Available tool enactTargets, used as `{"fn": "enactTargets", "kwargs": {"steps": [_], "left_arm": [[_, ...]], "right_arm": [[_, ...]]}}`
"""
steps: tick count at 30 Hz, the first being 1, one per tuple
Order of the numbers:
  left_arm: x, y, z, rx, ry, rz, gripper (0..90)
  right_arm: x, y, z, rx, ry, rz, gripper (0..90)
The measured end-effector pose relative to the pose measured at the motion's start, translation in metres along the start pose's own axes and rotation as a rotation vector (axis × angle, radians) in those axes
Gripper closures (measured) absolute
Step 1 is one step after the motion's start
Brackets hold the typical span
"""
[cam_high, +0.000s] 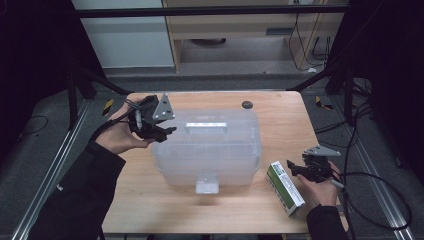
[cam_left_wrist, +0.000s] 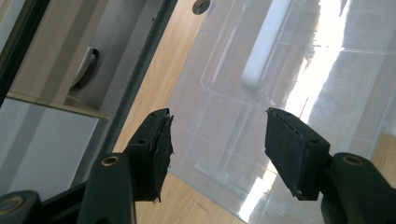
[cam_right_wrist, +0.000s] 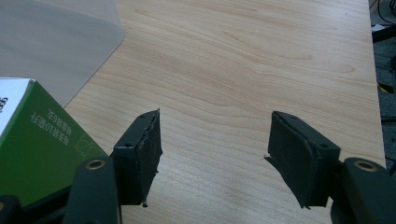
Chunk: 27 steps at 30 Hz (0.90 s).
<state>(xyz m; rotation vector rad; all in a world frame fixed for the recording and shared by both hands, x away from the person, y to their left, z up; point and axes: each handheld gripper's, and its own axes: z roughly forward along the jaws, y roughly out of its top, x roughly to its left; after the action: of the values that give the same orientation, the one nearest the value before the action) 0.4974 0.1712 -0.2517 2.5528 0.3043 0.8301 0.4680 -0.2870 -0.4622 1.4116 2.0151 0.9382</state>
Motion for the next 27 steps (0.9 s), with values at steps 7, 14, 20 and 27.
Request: {"fn": "enactTargets", "kwargs": {"steps": [7,14,20,27], "left_arm": [[-0.004,0.01,0.006,0.019,-0.021,0.039,42.3],[-0.008,0.018,0.012,0.044,-0.038,0.095,43.8],[-0.011,0.024,0.019,0.058,-0.047,0.13,44.6],[-0.013,0.03,0.026,0.072,-0.051,0.171,44.9]], "right_arm": [[-0.001,-0.001,0.001,0.002,-0.007,-0.002,34.9],[-0.001,-0.001,0.001,0.006,-0.005,-0.004,34.9],[-0.002,-0.001,0.001,0.007,-0.008,-0.009,34.9],[-0.002,-0.001,0.002,0.011,-0.006,-0.007,34.9]]}}
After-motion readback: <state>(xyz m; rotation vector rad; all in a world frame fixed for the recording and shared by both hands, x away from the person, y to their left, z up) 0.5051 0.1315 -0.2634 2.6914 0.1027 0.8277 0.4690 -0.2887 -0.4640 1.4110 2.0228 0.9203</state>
